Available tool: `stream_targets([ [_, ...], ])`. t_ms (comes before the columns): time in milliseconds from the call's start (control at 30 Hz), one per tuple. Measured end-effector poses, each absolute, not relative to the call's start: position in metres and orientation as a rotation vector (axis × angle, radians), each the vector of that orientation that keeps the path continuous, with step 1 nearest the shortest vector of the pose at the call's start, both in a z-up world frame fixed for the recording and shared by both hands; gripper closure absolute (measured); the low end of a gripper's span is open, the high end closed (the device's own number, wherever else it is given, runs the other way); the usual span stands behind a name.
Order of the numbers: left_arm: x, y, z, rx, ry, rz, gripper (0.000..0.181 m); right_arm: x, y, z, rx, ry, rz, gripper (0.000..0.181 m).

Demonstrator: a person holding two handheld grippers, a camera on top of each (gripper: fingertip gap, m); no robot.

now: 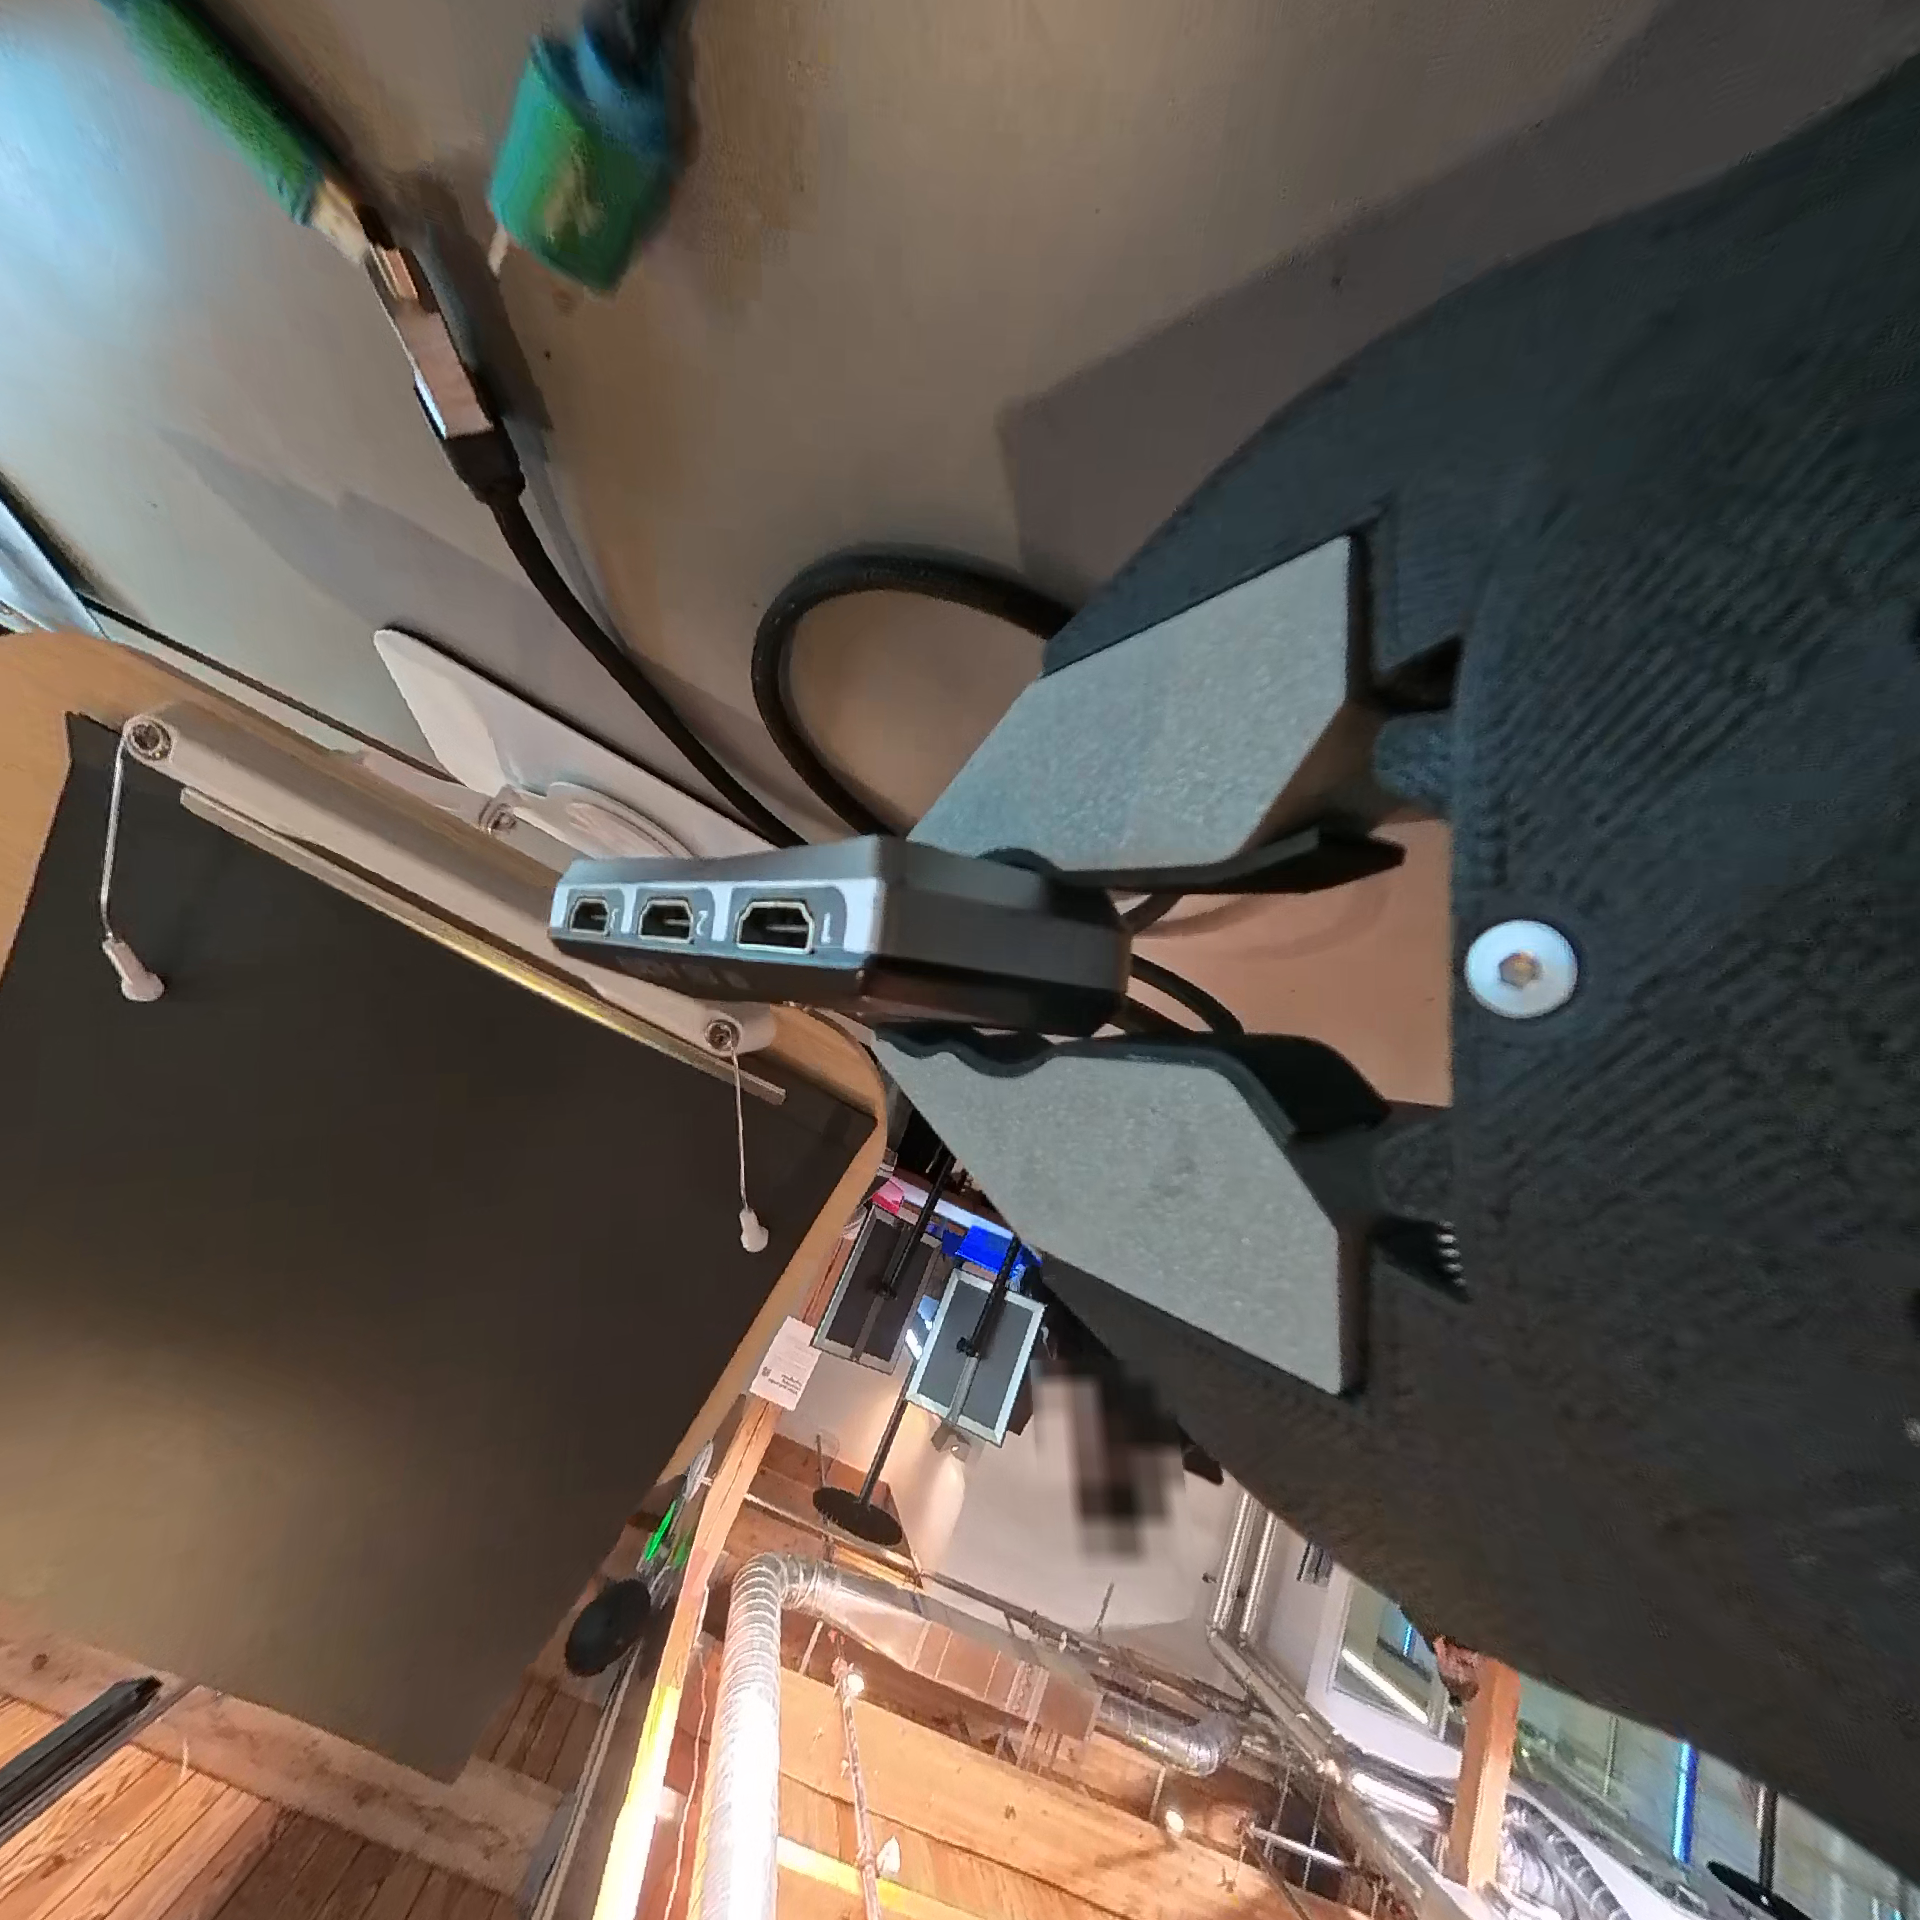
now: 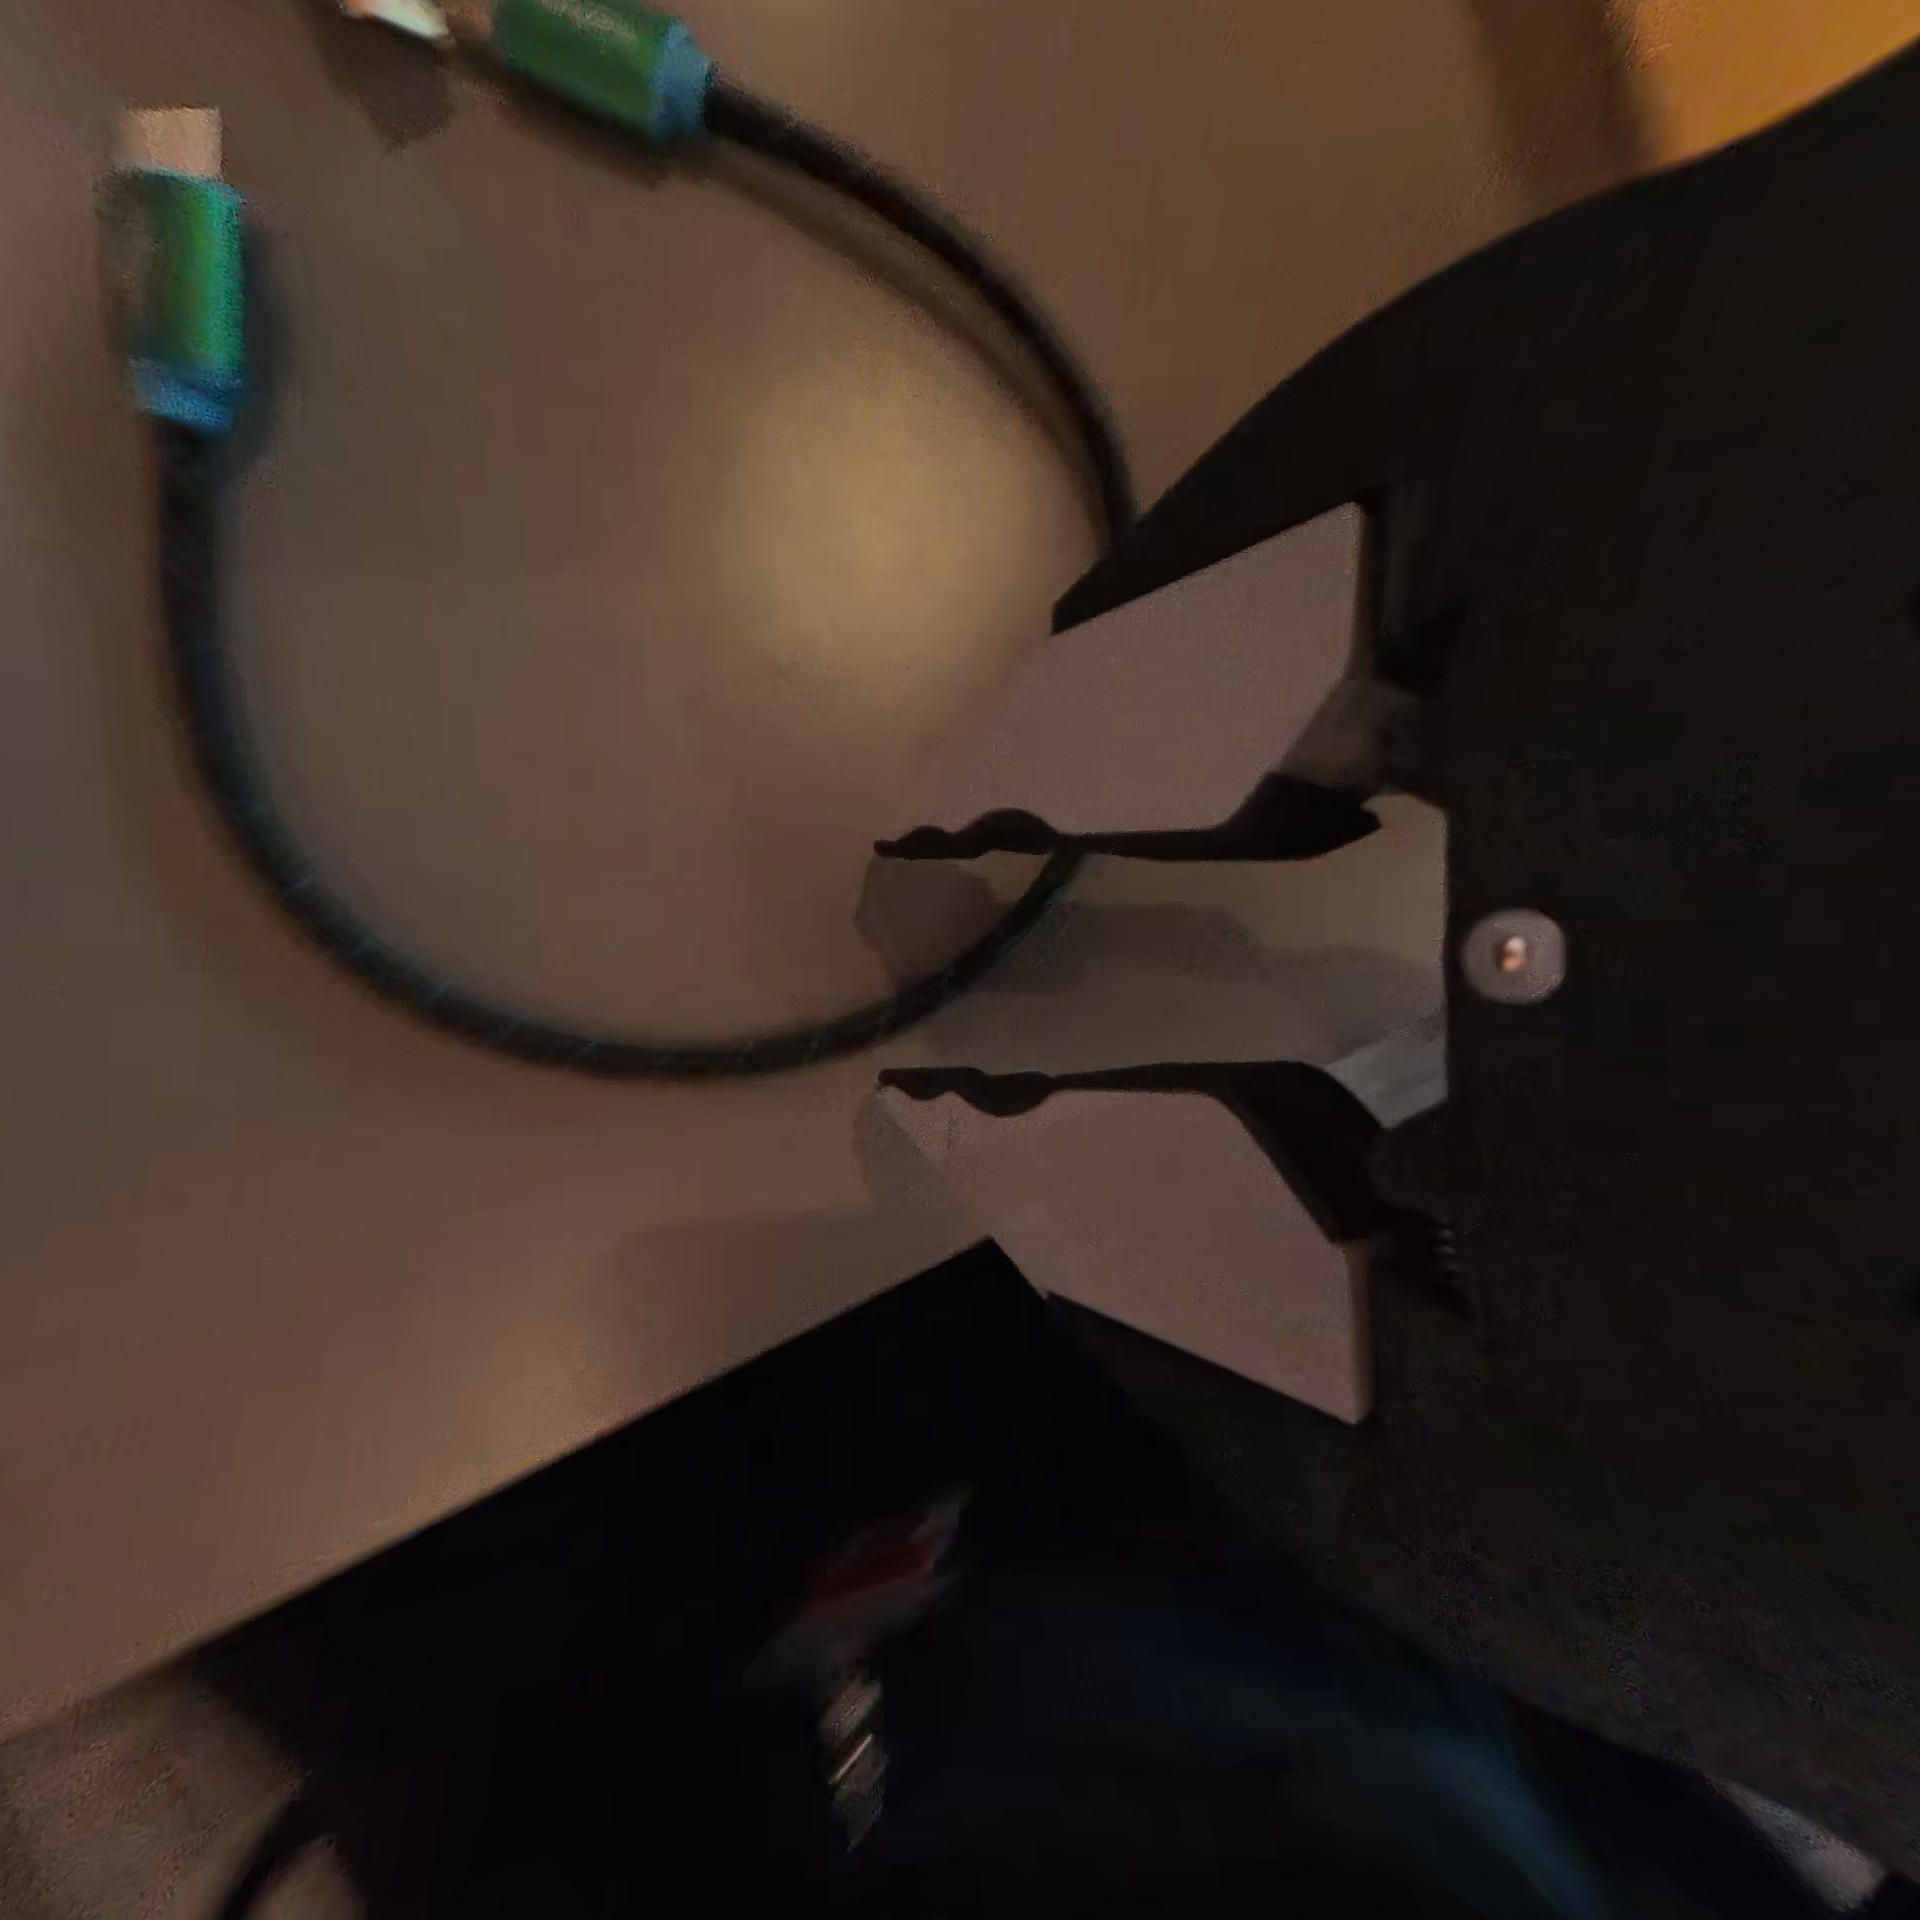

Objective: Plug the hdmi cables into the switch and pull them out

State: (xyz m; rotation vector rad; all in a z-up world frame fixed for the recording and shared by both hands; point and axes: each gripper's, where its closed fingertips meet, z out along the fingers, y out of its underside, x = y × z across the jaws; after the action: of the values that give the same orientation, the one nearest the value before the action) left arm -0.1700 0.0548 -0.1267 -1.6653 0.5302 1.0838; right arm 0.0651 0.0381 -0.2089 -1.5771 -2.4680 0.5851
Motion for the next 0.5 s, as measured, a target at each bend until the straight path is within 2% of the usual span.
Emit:
stream_targets([
  [67,-0.170,0.055,-0.127,-1.659,0.539,1.093,0.160,0.048,0.006,-0.204,-1.618,-2.344,0.845,0.131],
  [133,-0.169,0.054,-0.126,-1.651,0.541,1.096,0.160,0.044,0.000,-0.213,-1.601,-2.317,0.801,0.132],
  [200,-0.168,0.054,-0.126,-1.645,0.547,1.101,0.160,0.044,0.012,-0.216,-1.510,-2.313,0.670,0.160],
  [267,-0.167,0.054,-0.126,-1.641,0.556,1.100,0.160,0.056,0.022,-0.216,-1.442,-2.398,0.598,0.176],
  [400,-0.166,0.055,-0.127,-1.643,0.563,1.094,0.160,0.099,0.088,-0.207,-1.434,-2.459,0.169,0.172],
  [500,-0.166,0.056,-0.125,-1.639,0.562,1.091,0.160,0.103,0.087,-0.184,-1.544,-2.384,0.336,0.165],
])
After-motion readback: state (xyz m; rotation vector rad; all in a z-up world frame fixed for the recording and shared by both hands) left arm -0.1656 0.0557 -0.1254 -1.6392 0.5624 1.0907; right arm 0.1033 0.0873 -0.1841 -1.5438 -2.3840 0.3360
